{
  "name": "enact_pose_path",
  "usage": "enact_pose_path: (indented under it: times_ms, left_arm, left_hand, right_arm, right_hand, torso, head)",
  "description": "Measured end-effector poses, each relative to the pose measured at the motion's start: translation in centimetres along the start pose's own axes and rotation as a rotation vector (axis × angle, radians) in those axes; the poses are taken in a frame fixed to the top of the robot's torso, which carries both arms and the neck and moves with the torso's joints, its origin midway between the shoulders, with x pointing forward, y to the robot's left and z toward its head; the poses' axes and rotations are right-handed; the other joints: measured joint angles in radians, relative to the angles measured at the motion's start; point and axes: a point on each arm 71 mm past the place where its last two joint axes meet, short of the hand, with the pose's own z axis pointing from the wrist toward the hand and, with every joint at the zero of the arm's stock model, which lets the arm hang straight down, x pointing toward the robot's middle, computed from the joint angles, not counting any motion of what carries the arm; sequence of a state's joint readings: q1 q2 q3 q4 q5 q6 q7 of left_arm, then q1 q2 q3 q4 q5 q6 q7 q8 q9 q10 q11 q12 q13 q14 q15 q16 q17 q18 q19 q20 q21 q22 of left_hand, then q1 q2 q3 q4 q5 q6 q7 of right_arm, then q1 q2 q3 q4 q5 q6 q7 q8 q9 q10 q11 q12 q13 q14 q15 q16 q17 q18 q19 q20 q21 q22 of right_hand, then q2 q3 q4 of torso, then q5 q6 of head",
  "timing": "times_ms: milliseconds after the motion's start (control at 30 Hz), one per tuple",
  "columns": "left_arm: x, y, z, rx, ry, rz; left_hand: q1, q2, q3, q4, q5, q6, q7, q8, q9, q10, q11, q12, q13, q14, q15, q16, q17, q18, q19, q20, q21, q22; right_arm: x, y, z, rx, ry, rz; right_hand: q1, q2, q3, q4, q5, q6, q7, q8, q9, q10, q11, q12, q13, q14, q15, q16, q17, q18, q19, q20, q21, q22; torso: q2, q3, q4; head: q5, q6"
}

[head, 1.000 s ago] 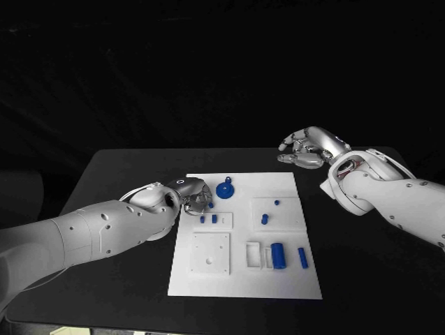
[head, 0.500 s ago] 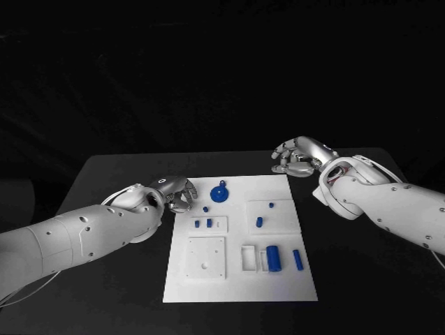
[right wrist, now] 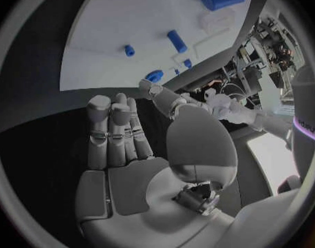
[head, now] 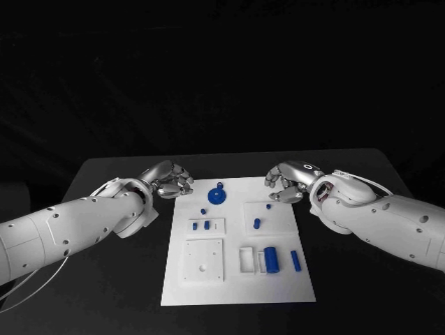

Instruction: Assemble the parts on the task board

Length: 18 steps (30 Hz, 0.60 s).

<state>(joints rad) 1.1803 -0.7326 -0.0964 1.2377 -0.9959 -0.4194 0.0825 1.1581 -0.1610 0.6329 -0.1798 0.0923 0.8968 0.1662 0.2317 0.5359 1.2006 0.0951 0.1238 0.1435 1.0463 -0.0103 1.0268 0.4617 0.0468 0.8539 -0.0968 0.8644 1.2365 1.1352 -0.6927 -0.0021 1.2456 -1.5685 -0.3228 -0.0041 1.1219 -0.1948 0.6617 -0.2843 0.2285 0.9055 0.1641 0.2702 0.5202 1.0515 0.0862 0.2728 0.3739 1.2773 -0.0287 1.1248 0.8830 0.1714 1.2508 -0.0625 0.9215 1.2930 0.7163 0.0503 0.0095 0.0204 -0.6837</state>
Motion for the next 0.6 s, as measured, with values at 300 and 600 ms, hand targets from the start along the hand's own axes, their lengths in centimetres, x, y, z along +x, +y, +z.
enact_pose_path:
  times_ms: [300, 600]
  left_arm:
    - [-2.1, -0.4, -0.1, -0.058, -0.057, -0.411]
    - [-2.3, -0.5, -0.3, -0.059, -0.066, -0.561]
  left_hand:
    - [-0.025, 0.02, -0.004, -0.019, 0.002, -0.024, 0.004, 0.021, 0.005, -0.023, 0.03, -0.005, -0.005, -0.119, 0.088, -0.301, -0.108, 0.033, -0.147, 0.079, -0.172, -0.074]
    - [-0.032, 0.026, -0.016, -0.031, 0.002, -0.031, 0.005, 0.028, 0.004, -0.023, 0.03, -0.005, -0.009, -0.124, 0.1, -0.38, -0.109, 0.032, -0.159, 0.091, -0.206, -0.082]
  right_arm:
    - [1.8, 0.3, -0.1, -0.021, 0.072, -0.1]
    - [2.6, 0.3, 0.0, -0.013, 0.093, -0.153]
  right_hand:
    - [0.0, -0.011, 0.031, 0.007, -0.023, 0.005, -0.005, 0.005, -0.005, 0.039, 0.003, -0.058, -0.059, 0.034, 0.006, 0.0, -0.031, 0.0, 0.038, 0.009, -0.001, -0.007]
    - [-0.002, -0.021, 0.047, 0.012, -0.044, 0.009, -0.009, 0.005, -0.015, 0.054, 0.007, -0.092, -0.097, 0.035, 0.006, 0.0, -0.049, 0.0, 0.041, 0.012, -0.01, -0.008]
  torso:
    - [0.0, -0.0006, 0.0008]
    - [0.0, -0.0015, 0.0001]
  head:
    - [0.002, -0.003]
    - [-0.001, -0.002]
